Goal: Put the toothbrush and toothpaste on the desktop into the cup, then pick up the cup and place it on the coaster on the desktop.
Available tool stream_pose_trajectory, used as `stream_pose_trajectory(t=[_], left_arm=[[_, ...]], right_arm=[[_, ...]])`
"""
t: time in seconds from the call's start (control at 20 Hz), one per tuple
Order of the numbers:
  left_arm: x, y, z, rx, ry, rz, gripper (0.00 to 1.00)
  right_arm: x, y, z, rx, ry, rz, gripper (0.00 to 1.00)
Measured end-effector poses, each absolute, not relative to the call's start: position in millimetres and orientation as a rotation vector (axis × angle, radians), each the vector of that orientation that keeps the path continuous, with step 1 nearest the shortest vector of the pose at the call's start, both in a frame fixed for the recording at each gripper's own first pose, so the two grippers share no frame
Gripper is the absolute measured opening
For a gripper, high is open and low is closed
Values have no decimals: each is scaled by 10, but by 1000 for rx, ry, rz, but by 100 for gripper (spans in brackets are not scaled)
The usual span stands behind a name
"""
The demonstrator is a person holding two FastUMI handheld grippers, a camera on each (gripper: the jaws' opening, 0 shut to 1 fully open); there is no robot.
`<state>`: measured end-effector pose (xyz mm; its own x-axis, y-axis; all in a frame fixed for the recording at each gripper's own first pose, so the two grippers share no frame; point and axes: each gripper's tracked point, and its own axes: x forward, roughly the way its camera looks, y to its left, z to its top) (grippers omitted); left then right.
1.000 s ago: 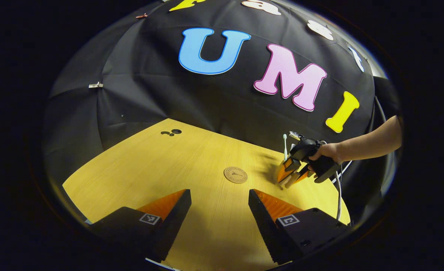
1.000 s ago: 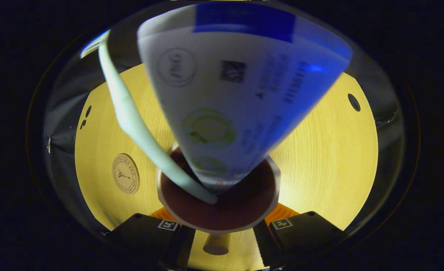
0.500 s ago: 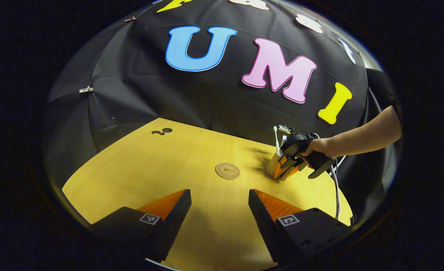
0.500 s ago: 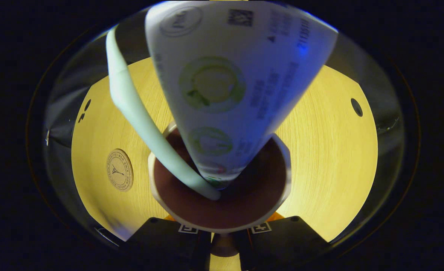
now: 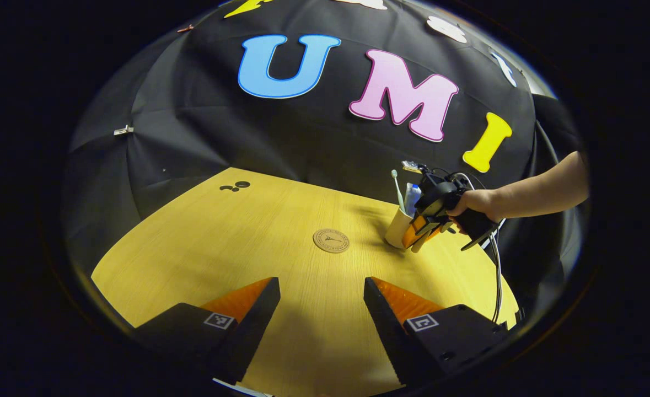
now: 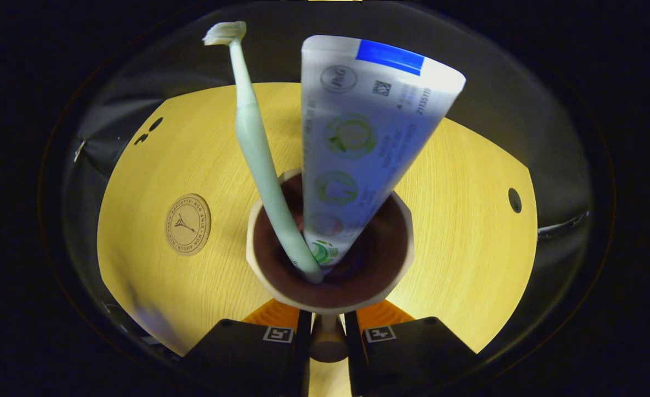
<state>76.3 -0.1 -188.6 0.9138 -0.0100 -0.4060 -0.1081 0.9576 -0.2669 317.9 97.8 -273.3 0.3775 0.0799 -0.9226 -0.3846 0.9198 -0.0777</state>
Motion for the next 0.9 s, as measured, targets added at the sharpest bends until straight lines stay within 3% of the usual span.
stream_pose_trajectory(t=[0.9], left_arm=[[389,393,-1969,-287,426,127,97]], right_arm=[[2814,2418,-2523,-413,1081,524,31]])
